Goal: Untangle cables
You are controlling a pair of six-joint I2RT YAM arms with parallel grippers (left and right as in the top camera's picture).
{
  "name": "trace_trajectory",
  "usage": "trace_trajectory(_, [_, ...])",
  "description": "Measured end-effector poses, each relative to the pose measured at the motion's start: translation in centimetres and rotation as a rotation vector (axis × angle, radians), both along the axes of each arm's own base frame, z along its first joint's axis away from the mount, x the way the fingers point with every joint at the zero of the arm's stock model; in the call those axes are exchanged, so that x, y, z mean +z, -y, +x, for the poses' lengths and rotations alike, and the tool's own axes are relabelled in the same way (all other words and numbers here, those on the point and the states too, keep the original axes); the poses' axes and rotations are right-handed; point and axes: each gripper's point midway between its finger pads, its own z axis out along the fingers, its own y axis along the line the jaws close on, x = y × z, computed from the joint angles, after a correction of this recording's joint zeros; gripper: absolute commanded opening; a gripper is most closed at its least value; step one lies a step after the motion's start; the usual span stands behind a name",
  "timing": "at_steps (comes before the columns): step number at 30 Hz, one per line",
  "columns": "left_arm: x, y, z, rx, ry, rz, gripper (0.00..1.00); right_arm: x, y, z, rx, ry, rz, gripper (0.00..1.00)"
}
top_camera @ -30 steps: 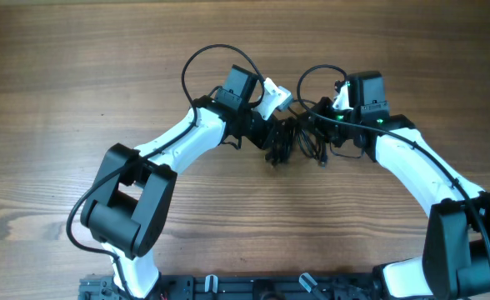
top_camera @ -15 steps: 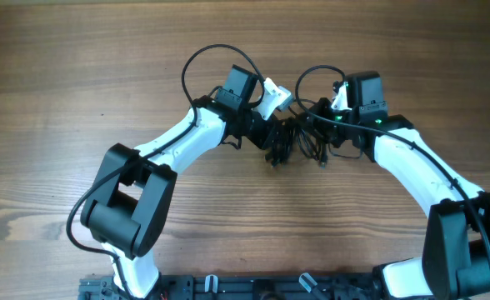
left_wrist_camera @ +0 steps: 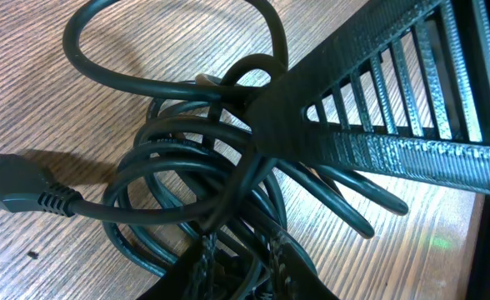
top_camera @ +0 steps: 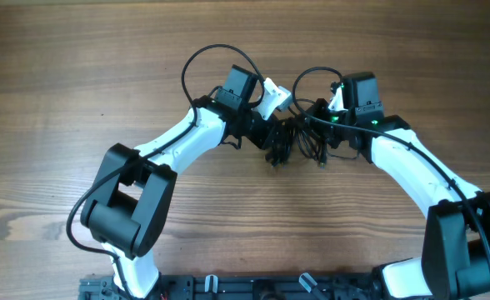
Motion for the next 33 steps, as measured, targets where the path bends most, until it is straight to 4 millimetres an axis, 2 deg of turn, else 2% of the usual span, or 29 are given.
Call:
trace_trajectory(4, [0.0, 0.0, 0.0, 0.000, 0.001, 0.000, 0.24, 0.0, 0.0, 0.0, -0.005, -0.002, 0.000, 0.04])
trace_trajectory(13, [0.0, 0.0, 0.0, 0.000, 0.001, 0.000, 0.23, 0.0, 0.0, 0.1, -0.001, 0.004, -0.003, 0.04])
trace_trajectory(21, [0.3, 0.2, 0.6, 0.003, 0.031, -0.008, 0.28, 0.1, -0.1, 0.0, 0.081, 0.063, -0.041, 0.04])
trace_trajectory(27, [2.9, 0.2, 1.6, 0.017, 0.119, -0.033, 0.28, 0.9, -1.1, 0.1, 0.192, 0.145, -0.025, 0.04])
trace_trajectory(31, [5.1, -0.6, 2.4, 0.046, 0.172, -0.049, 0.29, 1.9, -2.4, -0.5, 0.305, 0.207, 0.027, 0.04])
trace_trajectory(33, [5.8, -1.1, 2.8, 0.061, 0.188, -0.053, 0.33, 2.1, -2.7, -0.8, 0.333, 0.217, 0.042, 0.04])
